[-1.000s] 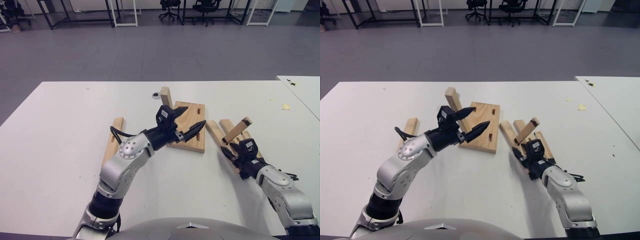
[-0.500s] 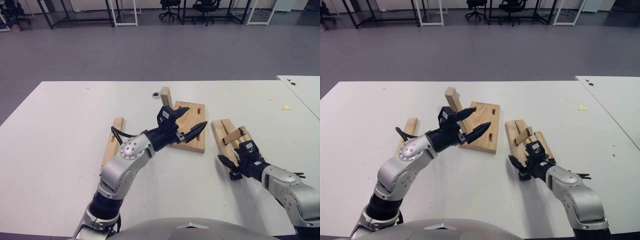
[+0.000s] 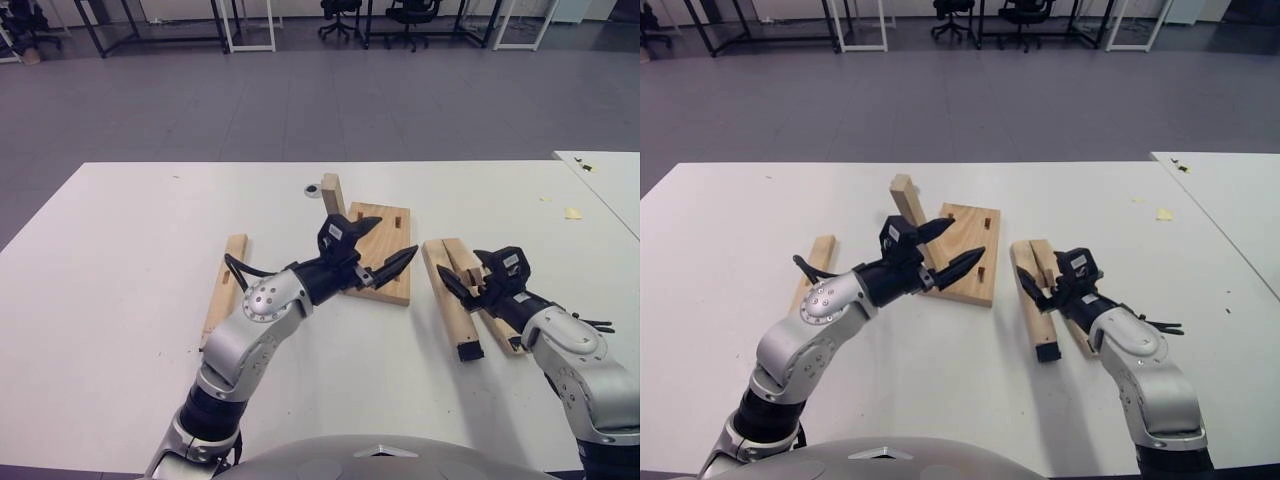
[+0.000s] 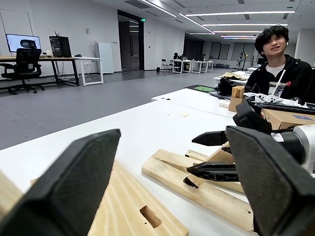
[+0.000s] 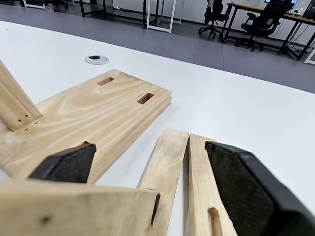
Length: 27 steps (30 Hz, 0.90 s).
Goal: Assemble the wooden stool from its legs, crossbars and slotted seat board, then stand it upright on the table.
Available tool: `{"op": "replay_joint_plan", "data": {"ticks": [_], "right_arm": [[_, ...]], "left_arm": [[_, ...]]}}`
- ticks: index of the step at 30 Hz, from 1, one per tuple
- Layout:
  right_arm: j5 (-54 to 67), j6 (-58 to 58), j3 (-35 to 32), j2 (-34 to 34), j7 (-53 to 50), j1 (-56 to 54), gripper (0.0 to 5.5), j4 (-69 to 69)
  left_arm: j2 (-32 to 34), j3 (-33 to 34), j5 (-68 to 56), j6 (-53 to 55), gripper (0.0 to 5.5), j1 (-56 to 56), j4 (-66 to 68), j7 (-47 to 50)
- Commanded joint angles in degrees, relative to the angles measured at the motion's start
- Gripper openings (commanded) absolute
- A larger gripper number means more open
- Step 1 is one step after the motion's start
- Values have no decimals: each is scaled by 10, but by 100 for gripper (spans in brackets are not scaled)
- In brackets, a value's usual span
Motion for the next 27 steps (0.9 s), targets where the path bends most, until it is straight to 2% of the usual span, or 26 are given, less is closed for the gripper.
{"op": "replay_joint_plan", "data": {"ticks": [1,2,10,27], "right_arm": [[-4,-12,-3,16,-8,-10,367,-3],[-2,-15,-7,19,-9,-16,349,-4],[14,-19,-30,32,-16,-54,349,-9],[30,-1,-37,37,-20,-113,349,-1]], "left_arm": [[-1,-4,9,-4,393,4,-1,3],[-1,-4,9,-5,393,4,-1,3],[-3,-8,9,-4,393,7,-4,6],[-14,-11,16,-6,393,2,4,6]]}}
